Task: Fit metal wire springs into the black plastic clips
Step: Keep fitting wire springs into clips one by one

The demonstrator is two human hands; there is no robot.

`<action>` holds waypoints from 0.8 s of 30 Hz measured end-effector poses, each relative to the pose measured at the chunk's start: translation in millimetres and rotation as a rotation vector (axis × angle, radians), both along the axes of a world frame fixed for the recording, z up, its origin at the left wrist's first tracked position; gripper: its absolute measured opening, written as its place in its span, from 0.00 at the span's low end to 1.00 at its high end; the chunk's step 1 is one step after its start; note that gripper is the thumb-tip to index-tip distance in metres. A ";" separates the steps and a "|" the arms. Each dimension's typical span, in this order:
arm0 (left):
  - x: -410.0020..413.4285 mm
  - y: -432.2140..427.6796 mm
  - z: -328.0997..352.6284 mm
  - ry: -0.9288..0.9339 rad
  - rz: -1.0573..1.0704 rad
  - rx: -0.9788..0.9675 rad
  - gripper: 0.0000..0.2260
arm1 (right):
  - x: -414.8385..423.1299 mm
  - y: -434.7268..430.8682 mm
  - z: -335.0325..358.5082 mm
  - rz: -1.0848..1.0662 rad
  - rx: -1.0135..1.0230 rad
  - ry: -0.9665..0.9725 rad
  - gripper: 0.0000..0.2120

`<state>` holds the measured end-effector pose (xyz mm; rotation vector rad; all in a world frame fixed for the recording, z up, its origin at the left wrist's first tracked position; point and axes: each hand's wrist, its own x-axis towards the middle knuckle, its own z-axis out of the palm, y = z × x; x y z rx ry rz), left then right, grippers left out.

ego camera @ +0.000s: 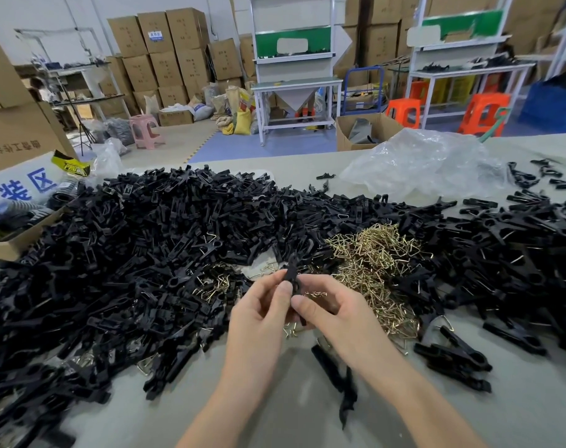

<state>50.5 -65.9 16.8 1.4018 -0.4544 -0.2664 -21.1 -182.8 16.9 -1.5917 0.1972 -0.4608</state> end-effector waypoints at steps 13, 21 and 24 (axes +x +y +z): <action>-6.2 4.1 4.8 -0.180 -0.019 0.074 0.10 | -0.4 -17.5 1.1 -0.090 0.502 -0.125 0.15; -8.4 3.5 5.5 -0.204 -0.030 0.081 0.11 | 0.5 -16.2 -0.4 -0.027 0.444 -0.138 0.25; -6.8 3.5 4.5 -0.219 -0.023 0.097 0.11 | -1.1 -15.4 1.9 -0.027 0.453 -0.123 0.19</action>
